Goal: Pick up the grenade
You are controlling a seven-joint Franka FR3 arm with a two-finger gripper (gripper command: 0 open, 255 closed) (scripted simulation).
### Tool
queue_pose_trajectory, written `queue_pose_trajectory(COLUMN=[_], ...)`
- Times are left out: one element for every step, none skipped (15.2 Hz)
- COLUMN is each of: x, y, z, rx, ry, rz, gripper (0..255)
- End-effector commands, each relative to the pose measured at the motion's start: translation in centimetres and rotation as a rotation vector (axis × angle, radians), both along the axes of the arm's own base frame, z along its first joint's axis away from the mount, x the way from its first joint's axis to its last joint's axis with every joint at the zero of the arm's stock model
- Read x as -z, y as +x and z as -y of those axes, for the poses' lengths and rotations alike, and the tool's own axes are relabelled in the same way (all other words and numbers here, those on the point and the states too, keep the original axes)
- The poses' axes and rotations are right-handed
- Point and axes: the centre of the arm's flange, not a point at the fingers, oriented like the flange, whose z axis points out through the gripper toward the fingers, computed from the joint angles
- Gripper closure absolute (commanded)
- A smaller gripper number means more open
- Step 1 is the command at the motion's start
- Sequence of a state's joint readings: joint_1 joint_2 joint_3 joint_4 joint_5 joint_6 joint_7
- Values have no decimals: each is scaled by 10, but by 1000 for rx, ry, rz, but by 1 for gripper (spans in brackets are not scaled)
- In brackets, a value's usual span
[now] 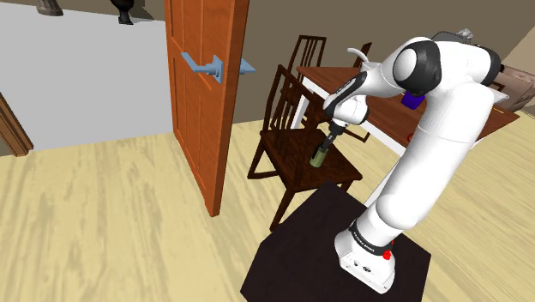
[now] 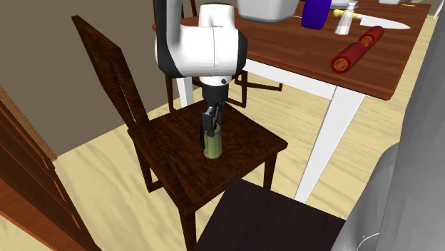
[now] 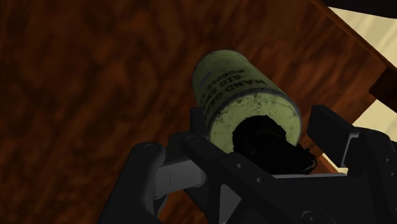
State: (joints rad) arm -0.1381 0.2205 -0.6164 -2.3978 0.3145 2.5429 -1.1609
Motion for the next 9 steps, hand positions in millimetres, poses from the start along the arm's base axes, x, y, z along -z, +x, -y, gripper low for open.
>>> queue_pose_trajectory(x=[0,0,0,0,0,0,0,1,-5], y=[0,0,0,0,0,0,0,0,0], z=[0,0,0,0,0,0,0,0,0], rx=[0,0,0,0,0,0,0,0,0], ry=[0,0,0,0,0,0,0,0,0], rz=[0,0,0,0,0,0,0,0,0], gripper=[255,255,255,255,255,255,255,255,255])
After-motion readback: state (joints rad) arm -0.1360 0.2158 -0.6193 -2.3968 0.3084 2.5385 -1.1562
